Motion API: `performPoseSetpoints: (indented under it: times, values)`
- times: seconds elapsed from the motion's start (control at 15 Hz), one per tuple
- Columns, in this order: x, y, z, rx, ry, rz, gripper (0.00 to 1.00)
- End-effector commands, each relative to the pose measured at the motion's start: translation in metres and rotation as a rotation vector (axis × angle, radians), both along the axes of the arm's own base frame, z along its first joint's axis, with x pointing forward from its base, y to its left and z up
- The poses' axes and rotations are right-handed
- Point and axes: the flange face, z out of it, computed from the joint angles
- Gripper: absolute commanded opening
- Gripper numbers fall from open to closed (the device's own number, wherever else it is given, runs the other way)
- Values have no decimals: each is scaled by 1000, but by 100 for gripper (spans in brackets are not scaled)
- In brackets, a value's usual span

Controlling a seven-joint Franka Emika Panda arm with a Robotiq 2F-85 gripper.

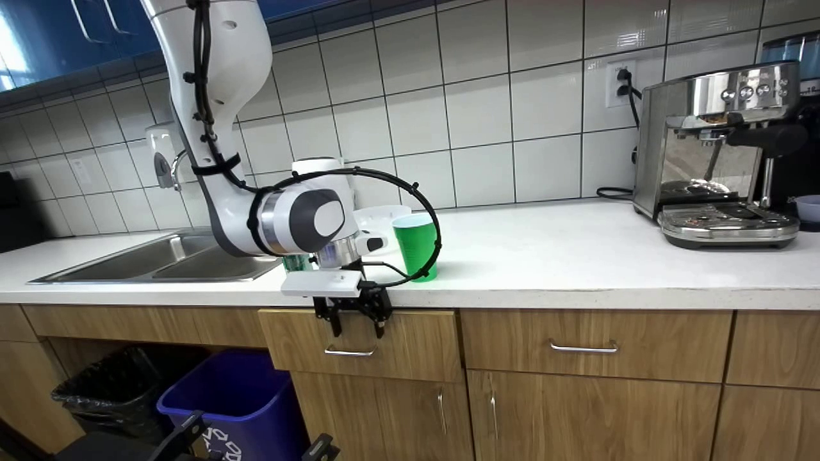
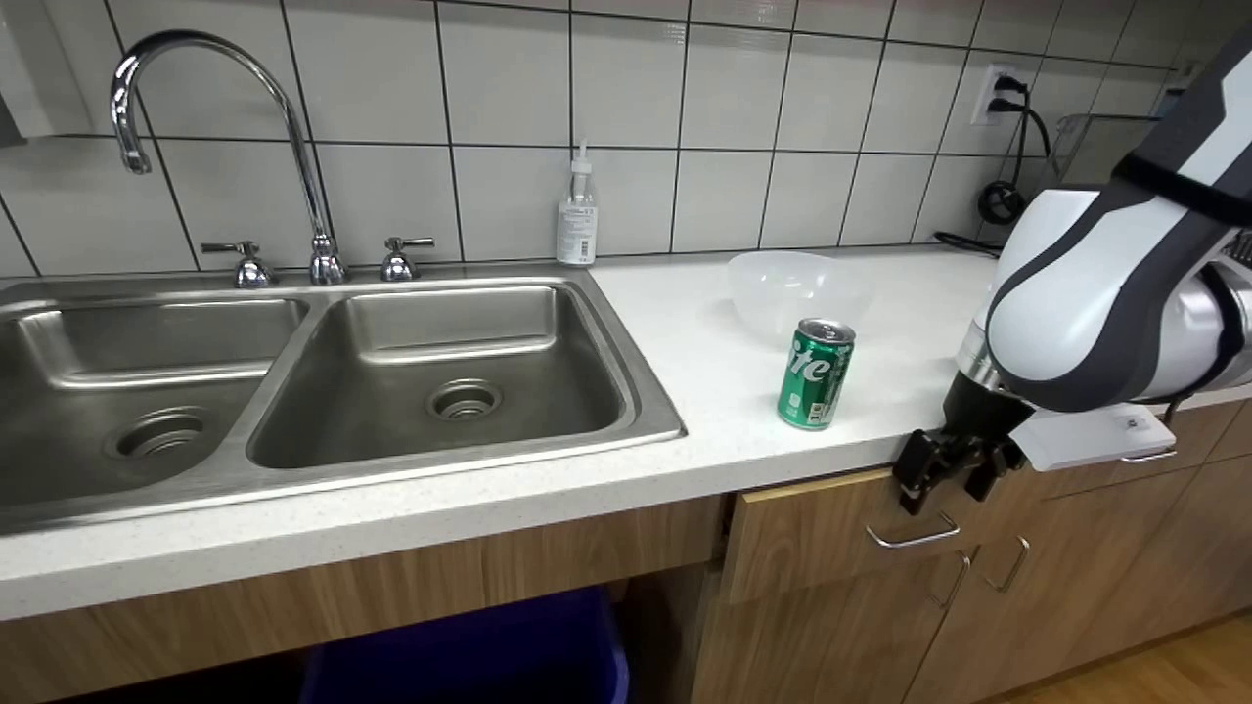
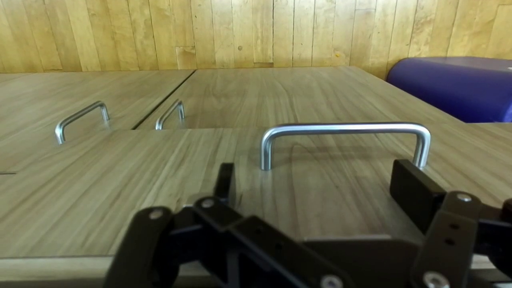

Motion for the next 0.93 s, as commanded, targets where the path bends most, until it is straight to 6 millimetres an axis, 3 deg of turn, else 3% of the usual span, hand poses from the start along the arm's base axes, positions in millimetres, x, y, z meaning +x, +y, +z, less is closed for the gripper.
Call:
performPoseSetpoints:
  times: [0.0,0.47,0.87]
  values:
    - [7,0,7,15,-28,-17,100]
    - [-9,-7,12,31,-29,-50,100]
    - [-36,-13,15,33,-18,-62,100]
